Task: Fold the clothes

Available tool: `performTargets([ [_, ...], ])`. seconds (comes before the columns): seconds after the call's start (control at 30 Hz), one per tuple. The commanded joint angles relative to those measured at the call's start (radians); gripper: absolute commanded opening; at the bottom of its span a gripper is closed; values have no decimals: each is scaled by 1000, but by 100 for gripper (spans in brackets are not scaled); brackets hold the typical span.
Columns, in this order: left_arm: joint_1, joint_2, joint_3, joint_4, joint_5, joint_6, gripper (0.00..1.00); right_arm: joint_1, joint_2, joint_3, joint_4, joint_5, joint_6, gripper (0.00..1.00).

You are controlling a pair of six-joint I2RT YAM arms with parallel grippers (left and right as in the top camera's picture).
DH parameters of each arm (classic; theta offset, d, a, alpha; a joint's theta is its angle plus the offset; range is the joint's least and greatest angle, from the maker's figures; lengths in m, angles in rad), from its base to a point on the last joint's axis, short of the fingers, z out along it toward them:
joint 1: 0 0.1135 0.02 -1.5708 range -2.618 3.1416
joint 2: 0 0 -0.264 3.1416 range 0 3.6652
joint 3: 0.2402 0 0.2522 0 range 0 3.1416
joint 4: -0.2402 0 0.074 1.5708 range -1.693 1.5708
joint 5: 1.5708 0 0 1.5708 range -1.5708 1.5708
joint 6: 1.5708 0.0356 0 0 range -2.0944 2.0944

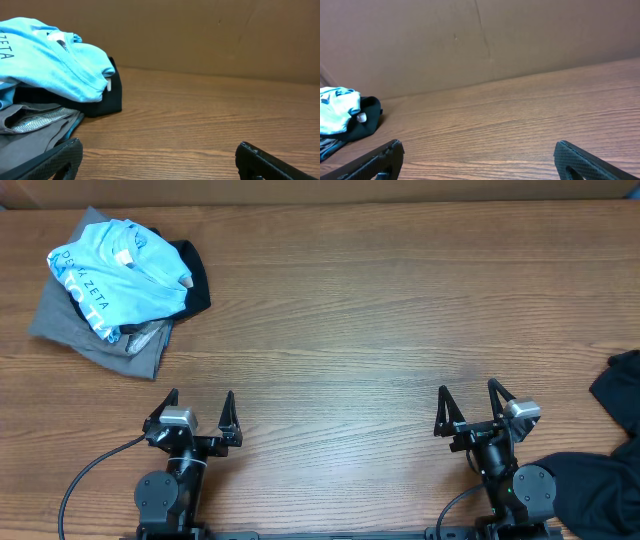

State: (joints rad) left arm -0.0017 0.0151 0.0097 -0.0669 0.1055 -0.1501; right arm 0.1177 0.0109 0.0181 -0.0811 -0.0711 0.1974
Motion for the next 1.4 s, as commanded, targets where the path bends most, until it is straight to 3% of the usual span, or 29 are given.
performTargets([
  [0.0,8,-10,-5,1,11,-3,100,-6,-8,-10,4,2,-4,100],
  [0.9,8,-10,-5,1,11,-3,100,-6,-8,-10,4,2,-4,100],
  [1.1,8,-10,-5,-11,-110,-3,100,-6,-8,-10,5,3,-5,100],
  [1.37,8,-10,-5,-9,-108,-3,100,-6,-8,-10,5,2,-4,100],
])
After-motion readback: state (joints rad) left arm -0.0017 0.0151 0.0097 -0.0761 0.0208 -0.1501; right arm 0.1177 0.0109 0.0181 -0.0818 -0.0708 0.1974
